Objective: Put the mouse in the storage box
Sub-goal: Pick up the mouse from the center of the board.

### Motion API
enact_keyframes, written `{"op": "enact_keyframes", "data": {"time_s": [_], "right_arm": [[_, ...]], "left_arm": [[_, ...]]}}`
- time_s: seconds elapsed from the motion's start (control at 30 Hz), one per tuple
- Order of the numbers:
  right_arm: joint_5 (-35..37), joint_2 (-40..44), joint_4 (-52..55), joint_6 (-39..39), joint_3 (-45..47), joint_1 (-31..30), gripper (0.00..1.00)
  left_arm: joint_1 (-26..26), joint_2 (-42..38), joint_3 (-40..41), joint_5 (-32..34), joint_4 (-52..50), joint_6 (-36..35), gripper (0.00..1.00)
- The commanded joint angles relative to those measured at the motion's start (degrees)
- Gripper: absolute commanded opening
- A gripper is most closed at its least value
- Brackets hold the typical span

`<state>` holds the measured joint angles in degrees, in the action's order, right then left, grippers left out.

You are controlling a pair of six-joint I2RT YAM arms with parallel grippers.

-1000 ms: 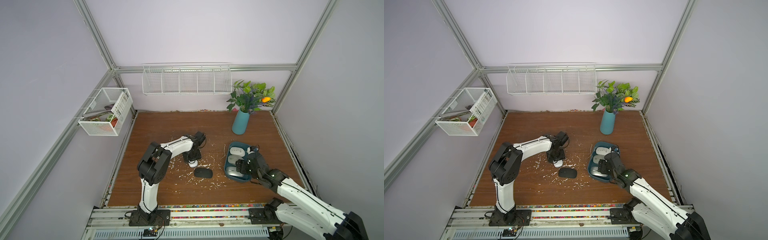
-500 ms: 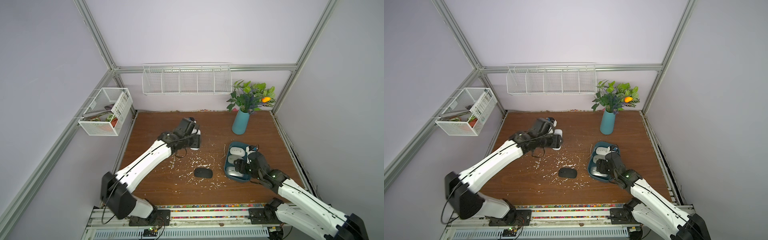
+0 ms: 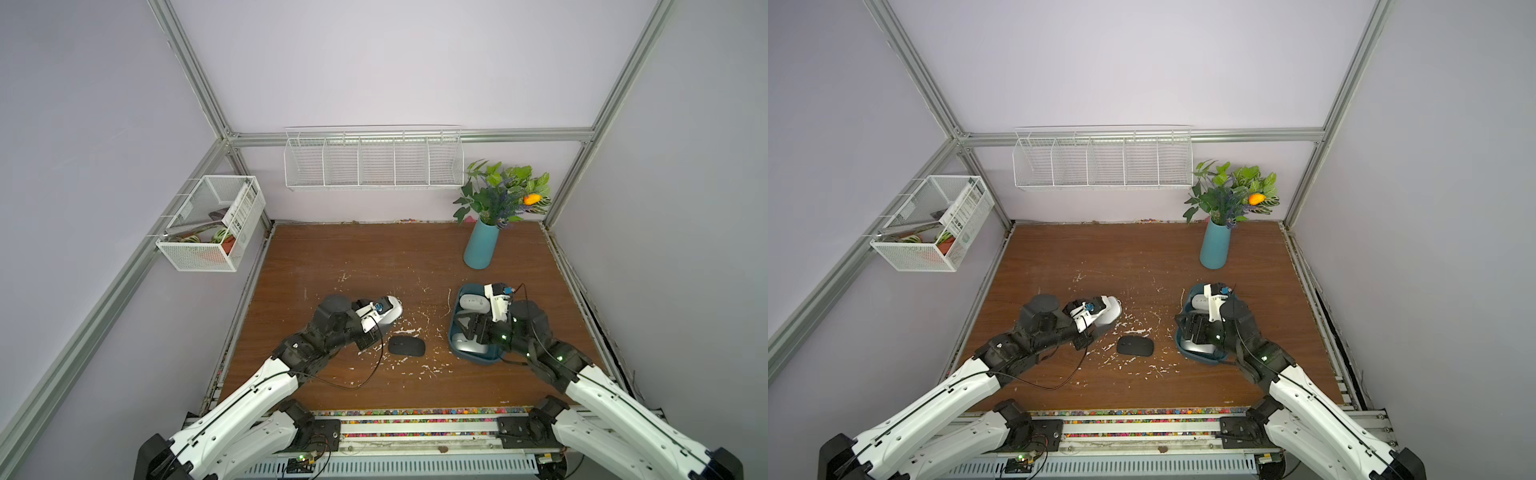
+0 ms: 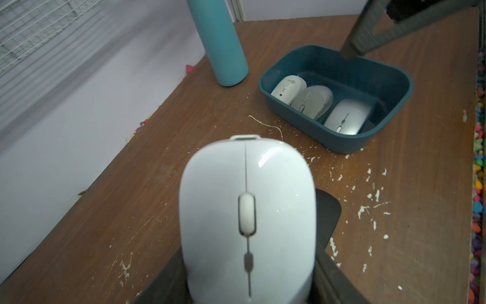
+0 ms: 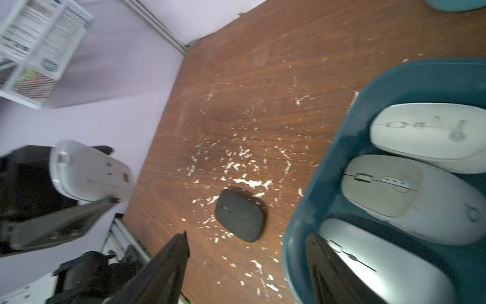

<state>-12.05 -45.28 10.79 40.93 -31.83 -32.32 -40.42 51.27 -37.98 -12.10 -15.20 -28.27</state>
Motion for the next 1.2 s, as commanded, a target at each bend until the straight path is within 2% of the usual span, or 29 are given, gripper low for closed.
{"op": "enact_keyframes", "data": {"time_s": [0.0, 0.17, 0.33, 0.57, 1.17], "right_arm": [[-7.5, -2.7, -6.0, 4.9, -3.0, -1.1, 0.75], [-7.0, -10.1, -7.9, 6.0, -7.7, -6.7, 0.76], [-7.7, -16.3, -11.8, 7.2, -12.9, -12.2, 0.77], [-6.4, -21.1, -13.8, 7.4, -16.1, -15.7, 0.78], [-9.8, -34.3, -18.6, 10.1, -20.5, -19.4, 0.59]], "left_arm": [[-0.5, 1.2, -3.2, -4.5, -1.0, -6.9, 0.34], [-0.6, 0.2, -1.1, -8.4, 2.8, -5.9, 0.33], [-0.6, 2.4, -2.4, -8.5, 1.1, -5.5, 0.32], [-0.6, 3.1, -2.5, -9.8, 0.4, -4.9, 0.32], [-0.6, 2.6, -1.9, -10.1, 0.9, -4.5, 0.33]]}}
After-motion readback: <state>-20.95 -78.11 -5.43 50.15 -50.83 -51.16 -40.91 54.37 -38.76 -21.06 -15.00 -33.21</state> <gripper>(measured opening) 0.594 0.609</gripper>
